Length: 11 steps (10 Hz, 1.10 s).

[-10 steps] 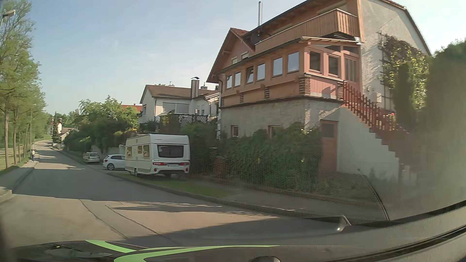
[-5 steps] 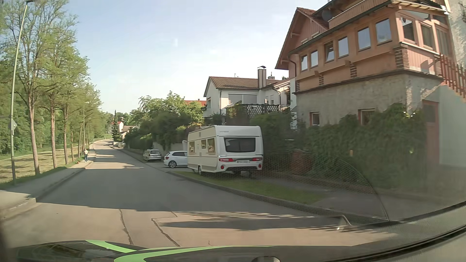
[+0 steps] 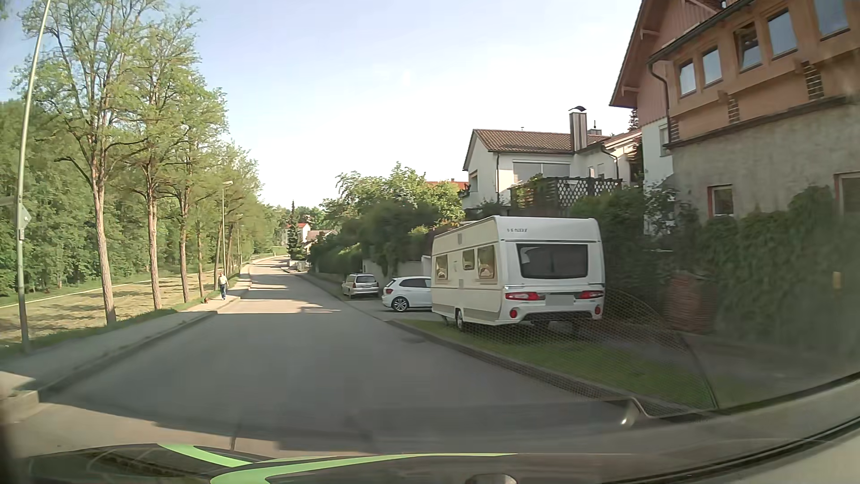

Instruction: Follow the waypoints while adhering to traffic rules and regulations

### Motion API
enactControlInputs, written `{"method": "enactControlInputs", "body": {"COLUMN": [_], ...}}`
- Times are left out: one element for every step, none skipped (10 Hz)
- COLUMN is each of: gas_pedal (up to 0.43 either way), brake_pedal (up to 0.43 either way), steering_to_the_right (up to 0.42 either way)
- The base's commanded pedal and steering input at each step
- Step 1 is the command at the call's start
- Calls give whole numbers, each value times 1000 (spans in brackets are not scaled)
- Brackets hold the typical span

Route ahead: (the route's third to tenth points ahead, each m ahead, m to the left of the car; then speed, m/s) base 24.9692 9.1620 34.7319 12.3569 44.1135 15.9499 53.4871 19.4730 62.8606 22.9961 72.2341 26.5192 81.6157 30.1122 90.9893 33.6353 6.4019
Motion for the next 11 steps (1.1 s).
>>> {"method": "enactControlInputs", "body": {"gas_pedal": [197, 197, 197, 197, 197, 197, 197, 197, 197, 197, 197], "brake_pedal": [0, 0, 0, 0, 0, 0, 0, 0, 0, 0, 0], "steering_to_the_right": [-174, -160, -146, -133, -122, -111, -102, -93, -85, -81, -76]}}
